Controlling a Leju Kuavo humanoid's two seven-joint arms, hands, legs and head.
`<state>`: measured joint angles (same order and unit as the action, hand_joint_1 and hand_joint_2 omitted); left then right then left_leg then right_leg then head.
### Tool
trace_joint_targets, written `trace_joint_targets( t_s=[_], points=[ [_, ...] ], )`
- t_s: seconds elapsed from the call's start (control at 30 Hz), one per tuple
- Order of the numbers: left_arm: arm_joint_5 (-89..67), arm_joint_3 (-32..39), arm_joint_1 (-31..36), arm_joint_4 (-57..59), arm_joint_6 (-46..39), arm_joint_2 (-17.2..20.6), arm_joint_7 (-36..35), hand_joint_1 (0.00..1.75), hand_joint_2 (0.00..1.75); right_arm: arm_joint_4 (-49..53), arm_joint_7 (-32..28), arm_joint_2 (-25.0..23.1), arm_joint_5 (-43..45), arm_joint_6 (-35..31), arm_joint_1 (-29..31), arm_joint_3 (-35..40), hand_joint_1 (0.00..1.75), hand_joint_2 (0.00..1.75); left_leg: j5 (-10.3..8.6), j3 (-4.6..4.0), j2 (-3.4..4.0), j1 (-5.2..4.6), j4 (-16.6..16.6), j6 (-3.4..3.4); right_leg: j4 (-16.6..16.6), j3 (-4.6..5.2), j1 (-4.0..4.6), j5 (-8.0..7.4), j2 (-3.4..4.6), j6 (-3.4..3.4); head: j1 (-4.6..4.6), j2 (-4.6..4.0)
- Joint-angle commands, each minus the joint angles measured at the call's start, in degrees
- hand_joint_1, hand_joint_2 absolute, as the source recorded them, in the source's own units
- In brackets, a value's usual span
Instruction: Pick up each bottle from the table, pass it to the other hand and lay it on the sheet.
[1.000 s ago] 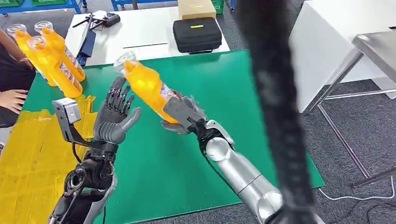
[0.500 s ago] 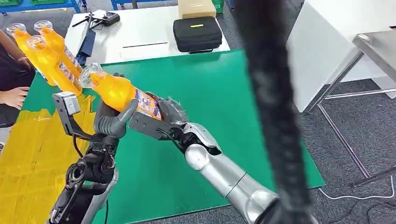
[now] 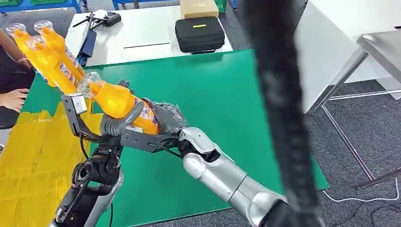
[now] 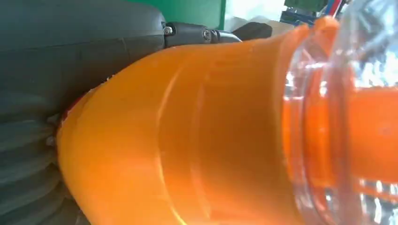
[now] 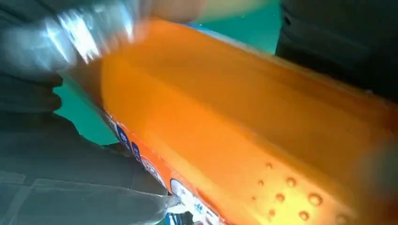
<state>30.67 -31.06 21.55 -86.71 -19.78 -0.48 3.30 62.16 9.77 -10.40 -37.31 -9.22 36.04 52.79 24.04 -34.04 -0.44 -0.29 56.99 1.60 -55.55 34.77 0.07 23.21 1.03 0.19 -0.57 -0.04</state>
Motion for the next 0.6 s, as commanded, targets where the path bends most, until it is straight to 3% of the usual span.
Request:
trace_joint_targets(
  t_s=[0.03, 0.07, 0.53, 0.57, 0.6],
  points=[
    [0.83, -6.96, 6.07, 6.15, 0.28, -2.35, -1.15, 1.61, 1.75, -1.36, -2.48, -1.14, -0.15, 1.25, 0.64, 14.65, 1.75, 1.75, 0.09, 0.18, -0.15, 0.04, 0.02, -0.12, -0.01, -0.24, 0.04, 0.15, -0.25, 0.02, -0.02, 0.0],
    [0.94, -6.79, 6.06, 6.14, 0.14, -2.47, -0.79, 1.75, 1.75, -1.63, -2.26, -1.07, 0.17, 1.17, 0.81, 14.29, 1.75, 1.75, 0.05, 0.08, -0.13, 0.03, 0.0, -0.08, 0.01, -0.14, 0.03, 0.09, -0.19, 0.02, 0.0, 0.0],
    [1.39, -6.0, 6.03, 5.69, -1.54, -2.02, 2.14, 1.75, 1.75, -5.34, -1.32, -0.9, 2.78, 1.17, 1.0, 11.23, 1.75, 1.75, 0.14, 0.22, -0.21, 0.05, 0.07, -0.15, -0.05, -0.29, 0.05, 0.22, -0.35, 0.04, 0.0, 0.0],
    [1.41, -5.73, 6.01, 5.28, -1.73, -1.84, 2.38, 1.75, 1.75, -5.68, -1.28, -0.85, 3.69, 1.85, 0.91, 10.69, 0.14, 1.75, 0.07, 0.11, -0.17, 0.05, 0.03, -0.11, -0.01, -0.16, 0.05, 0.13, -0.27, 0.03, -0.02, 0.0],
    [1.4, -5.42, 5.92, 4.81, -1.92, -1.69, 2.61, 1.75, 1.75, -6.03, -1.12, -0.76, 4.15, 2.04, 0.84, 10.26, 0.0, 0.0, 0.11, 0.17, -0.18, 0.04, 0.05, -0.13, -0.04, -0.23, 0.04, 0.18, -0.3, 0.04, -0.02, 0.0]
  ],
)
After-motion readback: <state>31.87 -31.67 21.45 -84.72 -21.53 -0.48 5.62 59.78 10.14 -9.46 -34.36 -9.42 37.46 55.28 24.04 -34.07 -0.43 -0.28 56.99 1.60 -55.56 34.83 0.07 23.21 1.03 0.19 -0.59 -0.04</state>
